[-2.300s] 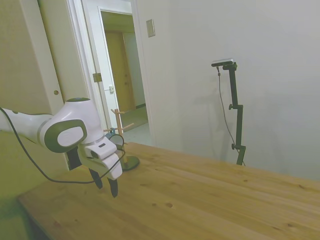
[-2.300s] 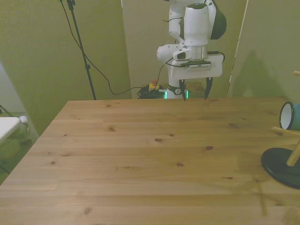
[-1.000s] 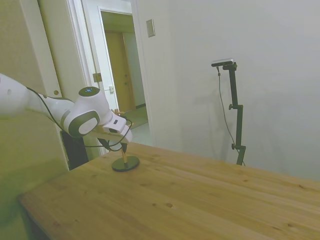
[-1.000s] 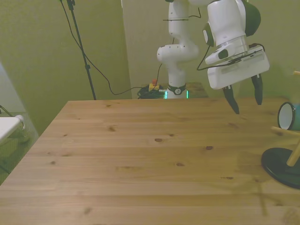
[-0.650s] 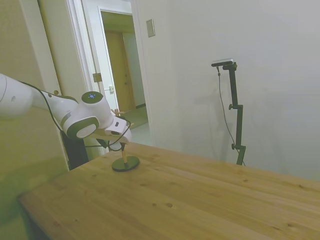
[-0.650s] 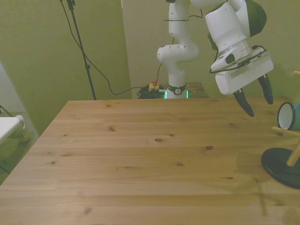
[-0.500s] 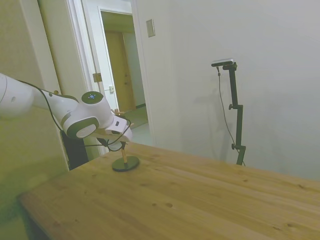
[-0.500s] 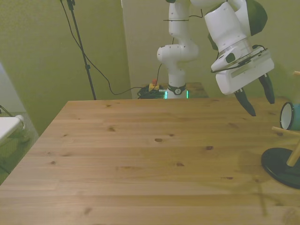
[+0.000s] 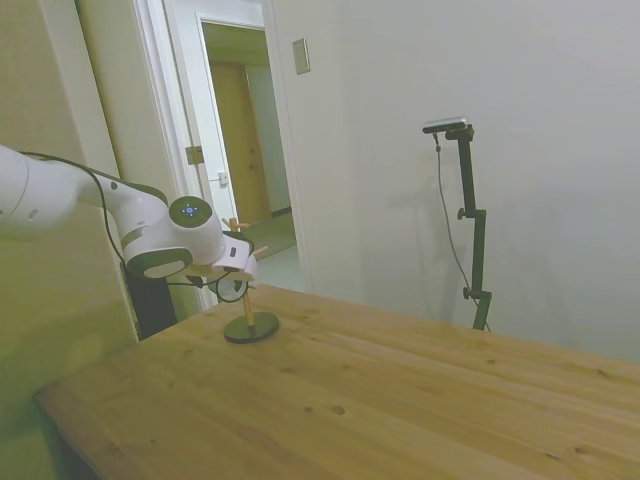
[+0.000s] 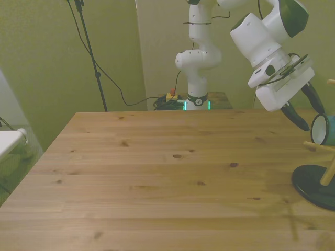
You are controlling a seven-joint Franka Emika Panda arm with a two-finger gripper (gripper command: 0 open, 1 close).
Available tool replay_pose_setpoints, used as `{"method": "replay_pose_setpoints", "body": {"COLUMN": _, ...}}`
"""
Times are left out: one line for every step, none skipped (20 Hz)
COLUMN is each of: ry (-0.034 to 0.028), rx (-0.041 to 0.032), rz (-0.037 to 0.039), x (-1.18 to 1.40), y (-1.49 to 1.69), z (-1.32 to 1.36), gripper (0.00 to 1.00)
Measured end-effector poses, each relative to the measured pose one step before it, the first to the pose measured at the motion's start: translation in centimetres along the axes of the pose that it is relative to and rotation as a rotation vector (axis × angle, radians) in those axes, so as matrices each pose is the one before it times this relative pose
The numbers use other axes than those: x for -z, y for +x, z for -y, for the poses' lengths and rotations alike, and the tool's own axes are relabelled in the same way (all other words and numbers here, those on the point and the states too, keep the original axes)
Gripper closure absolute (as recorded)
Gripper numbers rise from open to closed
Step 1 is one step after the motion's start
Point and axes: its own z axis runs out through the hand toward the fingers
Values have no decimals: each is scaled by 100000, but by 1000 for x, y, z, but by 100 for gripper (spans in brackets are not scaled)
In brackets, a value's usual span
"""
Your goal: Unload the mug
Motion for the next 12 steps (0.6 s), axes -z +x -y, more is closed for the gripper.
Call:
{"method": "replay_pose_setpoints", "body": {"ry": 912, "rx": 728, "rz": -69, "x": -452, "y": 227, "z": -59, "gripper": 0}}
{"method": "replay_pose_setpoints", "body": {"ry": 716, "rx": 1024, "rz": 128, "x": -495, "y": 169, "z": -38, "gripper": 0}}
{"method": "replay_pose_setpoints", "body": {"ry": 619, "rx": 746, "rz": 416, "x": -515, "y": 81, "z": 25, "gripper": 0}}
{"method": "replay_pose_setpoints", "body": {"ry": 396, "rx": 584, "rz": 623, "x": -508, "y": -34, "z": 62, "gripper": 0}}
{"method": "replay_pose_setpoints", "body": {"ry": 253, "rx": 293, "rz": 544, "x": -437, "y": -91, "z": 59, "gripper": 0}}
{"method": "replay_pose_setpoints", "body": {"ry": 266, "rx": 270, "rz": 441, "x": -358, "y": -77, "z": 75, "gripper": 0}}
{"method": "replay_pose_setpoints", "body": {"ry": 346, "rx": 564, "rz": 312, "x": -274, "y": -86, "z": 83, "gripper": 0}}
{"method": "replay_pose_setpoints", "body": {"ry": 273, "rx": 792, "rz": 207, "x": -184, "y": -77, "z": 45, "gripper": 0}}
{"method": "replay_pose_setpoints", "body": {"ry": 365, "rx": 633, "rz": 66, "x": -94, "y": -78, "z": 65, "gripper": 100}}
{"method": "replay_pose_setpoints", "body": {"ry": 553, "rx": 355, "rz": -133, "x": -38, "y": -45, "z": 101, "gripper": 100}}
{"method": "replay_pose_setpoints", "body": {"ry": 553, "rx": 487, "rz": -214, "x": -8, "y": 1, "z": 116, "gripper": 100}}
{"method": "replay_pose_setpoints", "body": {"ry": 459, "rx": 209, "rz": -113, "x": -19, "y": -9, "z": 101, "gripper": 100}}
